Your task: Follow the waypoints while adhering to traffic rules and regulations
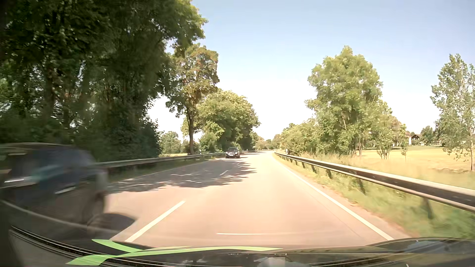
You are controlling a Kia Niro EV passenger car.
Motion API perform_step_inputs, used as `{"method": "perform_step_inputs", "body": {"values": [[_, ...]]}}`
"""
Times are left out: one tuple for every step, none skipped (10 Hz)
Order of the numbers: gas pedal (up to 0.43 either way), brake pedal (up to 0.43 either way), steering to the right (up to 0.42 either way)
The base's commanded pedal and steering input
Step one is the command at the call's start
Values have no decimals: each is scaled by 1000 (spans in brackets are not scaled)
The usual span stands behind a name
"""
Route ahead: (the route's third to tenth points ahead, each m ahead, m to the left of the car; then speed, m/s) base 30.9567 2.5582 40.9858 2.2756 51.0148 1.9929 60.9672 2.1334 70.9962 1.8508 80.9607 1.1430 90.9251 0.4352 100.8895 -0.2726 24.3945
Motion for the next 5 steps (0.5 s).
{"method": "perform_step_inputs", "body": {"values": [[169, 0, 1], [169, 0, 1], [169, 0, 1], [169, 0, 1], [169, 0, 1]]}}
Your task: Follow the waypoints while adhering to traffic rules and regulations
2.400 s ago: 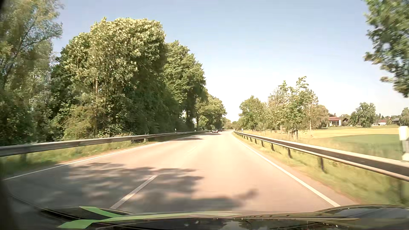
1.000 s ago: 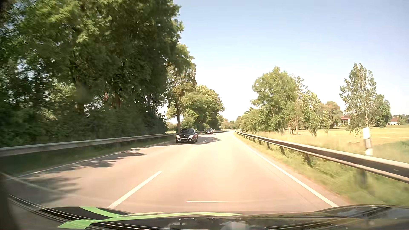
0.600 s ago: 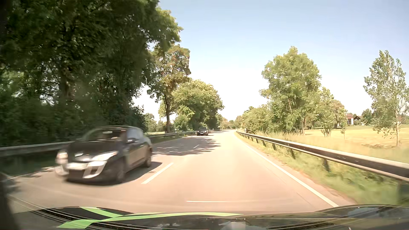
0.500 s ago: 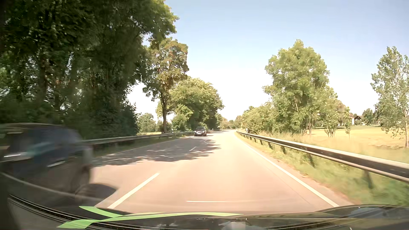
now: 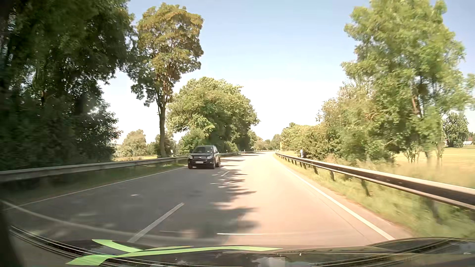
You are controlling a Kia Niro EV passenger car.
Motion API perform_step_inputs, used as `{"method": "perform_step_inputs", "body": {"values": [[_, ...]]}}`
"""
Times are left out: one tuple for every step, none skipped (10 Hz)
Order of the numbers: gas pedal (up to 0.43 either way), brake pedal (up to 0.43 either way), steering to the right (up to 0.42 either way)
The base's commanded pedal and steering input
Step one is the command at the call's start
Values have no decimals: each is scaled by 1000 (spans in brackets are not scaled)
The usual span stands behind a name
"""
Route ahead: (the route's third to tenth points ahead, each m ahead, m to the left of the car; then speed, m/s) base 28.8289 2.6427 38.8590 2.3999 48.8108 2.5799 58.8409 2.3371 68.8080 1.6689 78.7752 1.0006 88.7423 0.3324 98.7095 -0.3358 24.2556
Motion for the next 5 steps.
{"method": "perform_step_inputs", "body": {"values": [[169, 0, 1], [169, 0, 2], [169, 0, 1], [169, 0, 2], [169, 0, 2]]}}
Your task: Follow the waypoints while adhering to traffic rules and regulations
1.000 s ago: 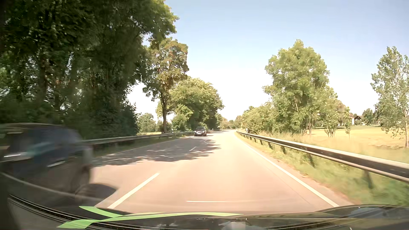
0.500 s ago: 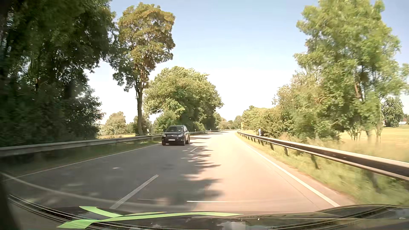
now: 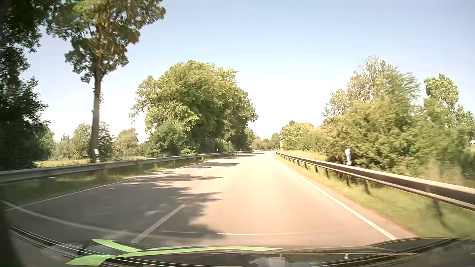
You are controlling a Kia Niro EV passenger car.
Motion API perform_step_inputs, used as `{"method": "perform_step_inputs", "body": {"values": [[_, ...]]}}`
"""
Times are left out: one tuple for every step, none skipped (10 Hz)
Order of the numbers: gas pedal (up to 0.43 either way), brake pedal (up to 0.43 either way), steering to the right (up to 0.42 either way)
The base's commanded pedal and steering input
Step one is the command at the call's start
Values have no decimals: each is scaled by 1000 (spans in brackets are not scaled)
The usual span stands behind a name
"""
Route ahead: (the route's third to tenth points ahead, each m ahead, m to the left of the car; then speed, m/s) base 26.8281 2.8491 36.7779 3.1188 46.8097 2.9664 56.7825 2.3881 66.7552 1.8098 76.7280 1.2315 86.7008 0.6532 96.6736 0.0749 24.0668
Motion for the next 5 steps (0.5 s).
{"method": "perform_step_inputs", "body": {"values": [[169, 0, 2], [169, 0, 2], [169, 0, 2], [169, 0, 3], [169, 0, 2]]}}
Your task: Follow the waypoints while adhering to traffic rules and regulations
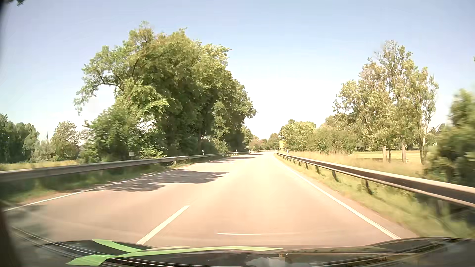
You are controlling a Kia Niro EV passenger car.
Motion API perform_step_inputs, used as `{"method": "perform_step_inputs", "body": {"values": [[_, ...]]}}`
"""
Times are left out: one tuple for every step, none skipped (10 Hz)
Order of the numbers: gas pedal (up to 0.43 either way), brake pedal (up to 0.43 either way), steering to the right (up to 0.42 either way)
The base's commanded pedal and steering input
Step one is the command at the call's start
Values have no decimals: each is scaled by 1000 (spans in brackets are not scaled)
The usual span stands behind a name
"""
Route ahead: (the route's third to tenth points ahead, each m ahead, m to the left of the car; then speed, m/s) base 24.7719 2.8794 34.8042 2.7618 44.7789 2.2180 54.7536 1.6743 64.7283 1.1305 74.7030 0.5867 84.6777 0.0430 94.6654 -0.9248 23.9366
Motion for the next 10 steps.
{"method": "perform_step_inputs", "body": {"values": [[169, 0, 3], [169, 0, 2], [169, 0, 2], [157, 0, 2], [150, 0, 3], [138, 0, 3], [110, 0, 3], [98, 0, 2], [79, 0, 3], [59, 0, 4]]}}
